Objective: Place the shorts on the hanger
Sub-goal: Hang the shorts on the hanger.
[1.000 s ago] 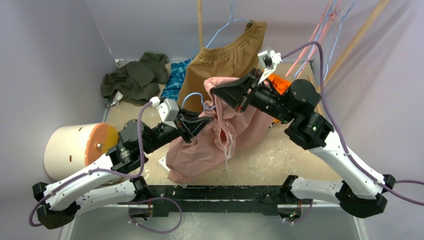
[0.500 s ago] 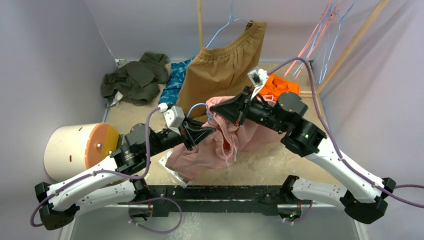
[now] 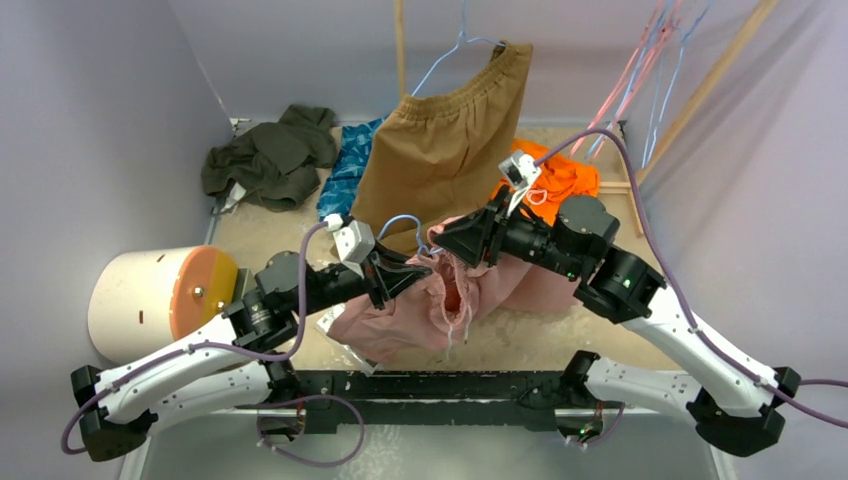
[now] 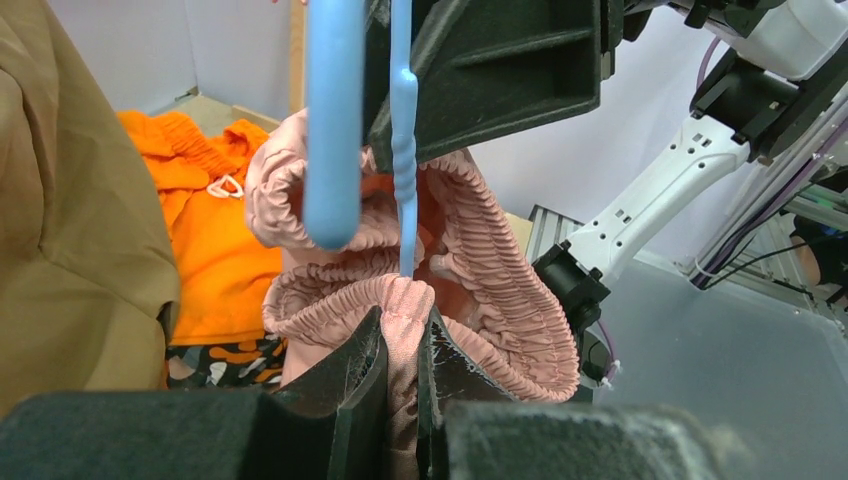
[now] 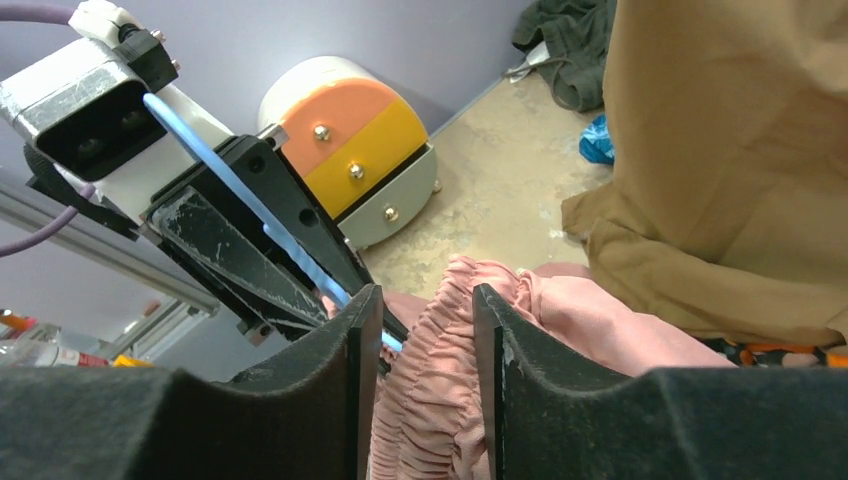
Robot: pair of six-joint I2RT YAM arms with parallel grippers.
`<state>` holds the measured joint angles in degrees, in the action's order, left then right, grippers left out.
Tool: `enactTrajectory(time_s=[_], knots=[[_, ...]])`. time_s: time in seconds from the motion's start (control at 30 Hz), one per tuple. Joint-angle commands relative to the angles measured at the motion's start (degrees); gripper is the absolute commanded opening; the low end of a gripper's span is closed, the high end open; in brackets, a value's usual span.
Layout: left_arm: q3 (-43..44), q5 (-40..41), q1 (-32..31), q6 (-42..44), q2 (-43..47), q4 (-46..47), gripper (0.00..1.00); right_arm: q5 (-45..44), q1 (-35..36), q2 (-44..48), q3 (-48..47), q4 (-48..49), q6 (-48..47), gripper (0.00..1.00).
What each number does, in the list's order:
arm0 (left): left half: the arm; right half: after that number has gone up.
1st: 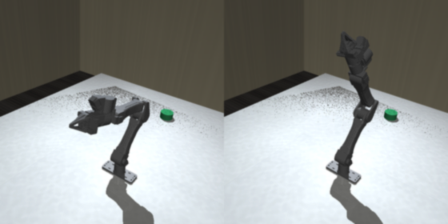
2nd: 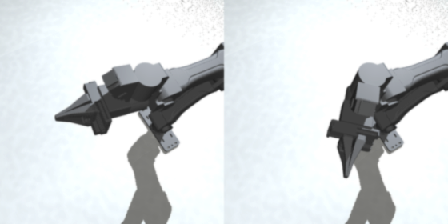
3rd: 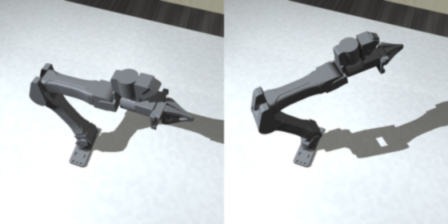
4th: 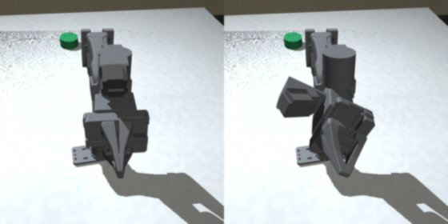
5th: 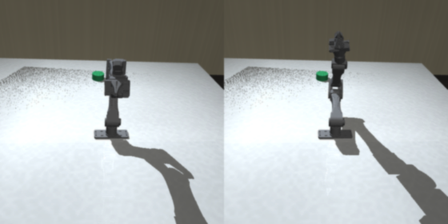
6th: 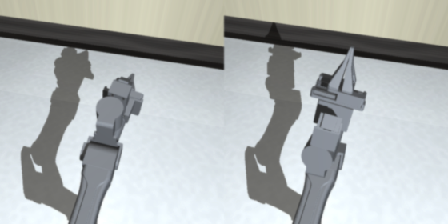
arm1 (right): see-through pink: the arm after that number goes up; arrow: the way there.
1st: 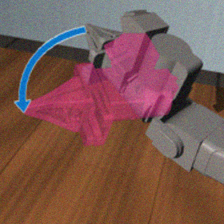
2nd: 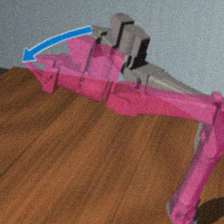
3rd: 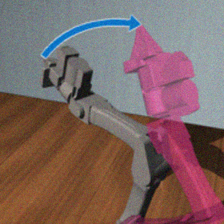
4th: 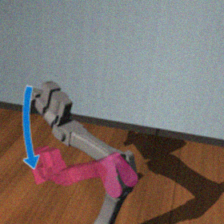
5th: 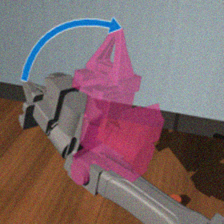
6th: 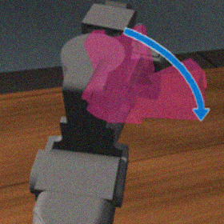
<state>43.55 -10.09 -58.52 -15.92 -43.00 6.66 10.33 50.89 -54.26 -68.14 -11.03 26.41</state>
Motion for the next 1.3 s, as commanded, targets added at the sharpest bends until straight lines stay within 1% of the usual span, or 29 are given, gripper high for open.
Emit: enactTrajectory(time_s=[0.0,0.27,0.37,0.53,0.63,0.73,0.83,1.03,1.27], knots=[[0.4,0.2,0.2,-1.1,2.1,9.6,0.00,-1.7,0.1,2.4,-2.1,-2.4,-2.5,0.44],[0.0,-1.1,0.2,-1.6,3.0,8.4,0.00,-1.7,0.1,5.5,-3.1,-2.6,-5.1,0.59],[0.1,-1.8,0.2,-1.6,3.1,8.3,0.00,-1.5,0.1,5.5,-4.6,-2.7,-6.6,0.62],[0.2,-3.3,0.2,-1.8,3.1,9.1,0.00,-0.5,0.1,4.7,-7.5,-0.9,-9.0,0.63],[0.2,-5.1,0.2,-2.4,2.9,9.3,0.00,3.8,0.1,2.3,-10.1,0.0,-10.8,0.65],[0.1,-6.4,0.2,-3.1,2.8,9.2,0.00,6.3,0.1,-0.7,-11.9,-0.2,-11.8,0.65],[0.1,-7.1,0.2,-3.6,2.9,9.3,0.00,8.4,0.1,-2.4,-12.3,0.8,-12.8,0.65],[-0.1,-7.5,0.2,-3.7,3.4,8.5,0.00,15.3,0.1,-4.4,-12.5,3.2,-14.0,0.64],[-0.4,-7.1,0.2,-3.9,3.6,8.5,0.00,17.9,0.2,-5.5,-11.5,6.0,-13.6,0.62]])
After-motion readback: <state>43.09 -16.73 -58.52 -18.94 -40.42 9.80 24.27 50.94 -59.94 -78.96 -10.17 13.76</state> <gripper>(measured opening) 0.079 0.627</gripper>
